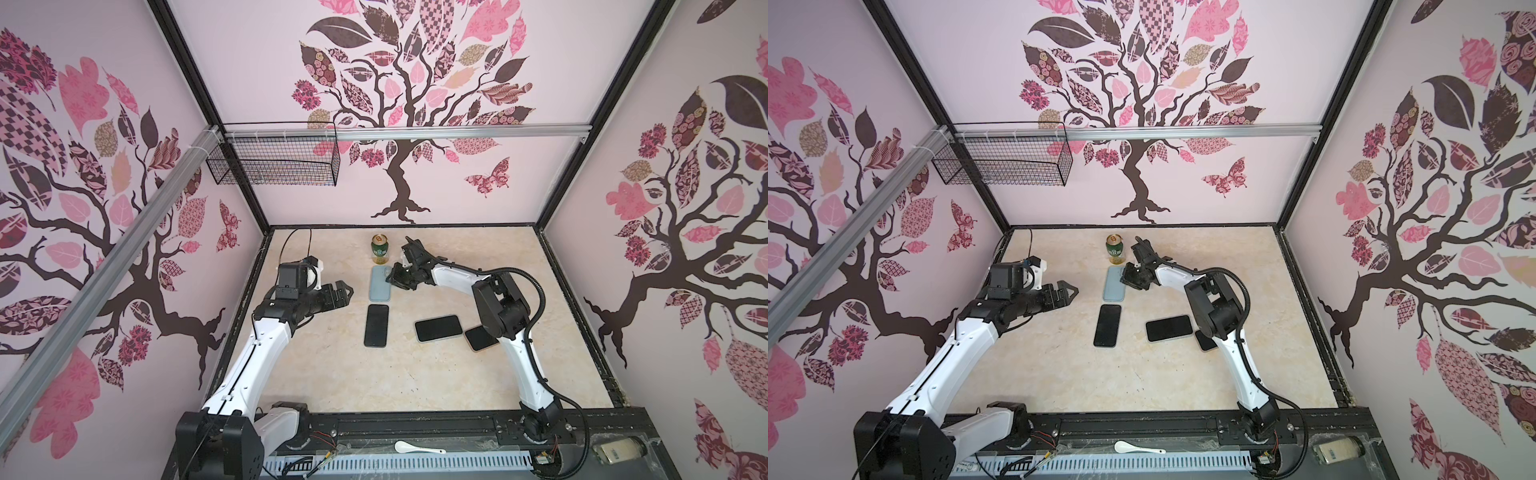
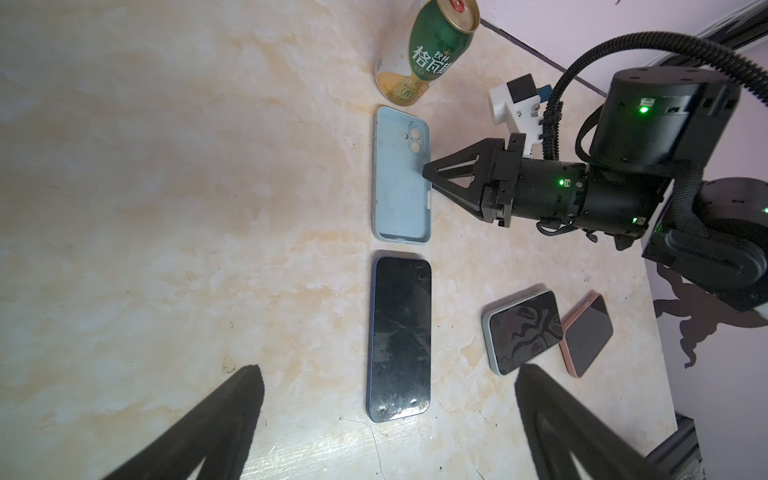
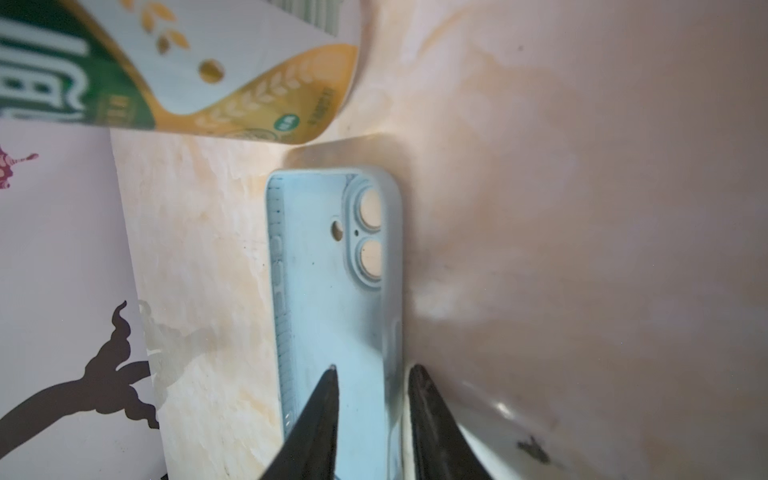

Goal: Take the phone out of the phone case
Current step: 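Open the right gripper off the case and move both grippers over the phones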

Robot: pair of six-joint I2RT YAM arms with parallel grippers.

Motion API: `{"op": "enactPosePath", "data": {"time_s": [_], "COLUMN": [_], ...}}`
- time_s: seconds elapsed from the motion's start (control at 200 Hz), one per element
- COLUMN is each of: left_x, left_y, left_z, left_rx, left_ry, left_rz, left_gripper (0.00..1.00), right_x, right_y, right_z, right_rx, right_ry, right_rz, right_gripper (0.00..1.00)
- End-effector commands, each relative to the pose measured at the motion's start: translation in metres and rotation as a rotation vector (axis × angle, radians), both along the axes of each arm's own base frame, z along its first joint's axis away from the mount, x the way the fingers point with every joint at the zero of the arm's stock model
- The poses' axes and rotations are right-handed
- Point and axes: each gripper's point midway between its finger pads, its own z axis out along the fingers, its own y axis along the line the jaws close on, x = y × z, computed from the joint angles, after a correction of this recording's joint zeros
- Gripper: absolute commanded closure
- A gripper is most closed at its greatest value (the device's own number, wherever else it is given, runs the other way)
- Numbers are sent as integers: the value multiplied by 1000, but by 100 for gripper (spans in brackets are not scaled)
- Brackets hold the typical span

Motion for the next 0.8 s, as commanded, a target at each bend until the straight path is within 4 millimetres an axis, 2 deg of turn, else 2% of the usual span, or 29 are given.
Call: {"op": "enactPosePath", "data": {"time_s": [0.0,0.155,0.2,0.205,0.21,0.31,0.42,0.445,0.545,0.595,0.7,0.795], "left_x": [0,-11,-14,-14,-14,-20,-28,-30,-38,-43,-51,-55], "left_y": [-7,-41,-52,-53,-54,-79,-107,-112,-137,-150,-173,-190], "left_z": [15,25,25,25,25,19,5,1,-9,-14,-27,-39], "left_rx": [63,102,105,106,106,95,91,93,86,80,81,52], "left_ry": [-61,-109,-119,-121,-121,-125,-109,-104,-96,-95,-79,-50], "left_rz": [-34,-105,-123,-124,-125,-170,-229,-240,-287,-315,-363,-394], "left_gripper": [2,2,2,2,2,2,2,2,2,2,2,2], "right_x": [3,-9,-16,-18,-17,-42,-72,-79,-103,-113,-130,-140], "right_y": [-17,-41,-51,-53,-53,-81,-116,-125,-157,-172,-202,-220], "right_z": [9,47,62,57,66,75,74,73,67,61,46,34], "right_rx": [-72,-110,-129,-137,-132,-188,-265,-280,-310,-316,-325,-341], "right_ry": [-20,-110,-145,-137,-153,-179,-181,-177,-151,-128,-61,-26], "right_rz": [-20,-26,-27,-27,-29,-36,-47,-53,-77,-91,-115,-116], "right_gripper": [57,38,36,36,36,35,35,29,28,24,23,23]}}
